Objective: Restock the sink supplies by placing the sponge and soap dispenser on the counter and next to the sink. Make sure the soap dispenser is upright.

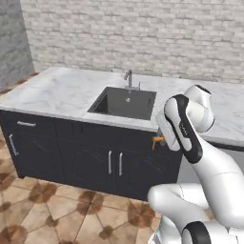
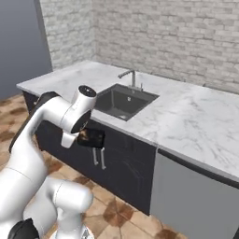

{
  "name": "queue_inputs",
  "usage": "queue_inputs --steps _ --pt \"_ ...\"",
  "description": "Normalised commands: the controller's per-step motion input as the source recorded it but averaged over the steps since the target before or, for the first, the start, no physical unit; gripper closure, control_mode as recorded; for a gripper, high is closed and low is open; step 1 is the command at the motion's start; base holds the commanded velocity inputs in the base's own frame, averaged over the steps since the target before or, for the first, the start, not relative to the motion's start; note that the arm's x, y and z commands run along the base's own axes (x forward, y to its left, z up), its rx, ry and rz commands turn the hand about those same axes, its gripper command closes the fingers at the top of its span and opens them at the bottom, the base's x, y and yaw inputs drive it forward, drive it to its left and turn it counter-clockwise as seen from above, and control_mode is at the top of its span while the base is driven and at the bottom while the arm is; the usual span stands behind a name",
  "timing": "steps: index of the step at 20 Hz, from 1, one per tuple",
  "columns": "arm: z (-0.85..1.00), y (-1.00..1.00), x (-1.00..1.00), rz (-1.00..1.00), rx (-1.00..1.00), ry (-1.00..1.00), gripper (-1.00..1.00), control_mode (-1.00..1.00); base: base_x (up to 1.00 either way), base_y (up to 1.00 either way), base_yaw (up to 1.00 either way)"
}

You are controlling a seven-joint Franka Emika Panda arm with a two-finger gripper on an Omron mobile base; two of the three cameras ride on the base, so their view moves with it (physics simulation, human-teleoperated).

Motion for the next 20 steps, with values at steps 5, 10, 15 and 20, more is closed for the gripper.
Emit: queue_inputs --steps 5,10,15,20 --pt "0.00 0.00 0.00 0.00 0.00 0.00 1.00 1.00 0.76 0.25 -0.33" --pt "0.00 0.00 0.00 0.00 0.00 0.00 1.00 1.00 0.72 0.34 -0.28" --pt "0.00 0.00 0.00 0.00 0.00 0.00 1.00 1.00 0.44 0.56 -0.26" --pt "0.00 0.00 0.00 0.00 0.00 0.00 1.00 1.00 0.34 0.33 -0.21"
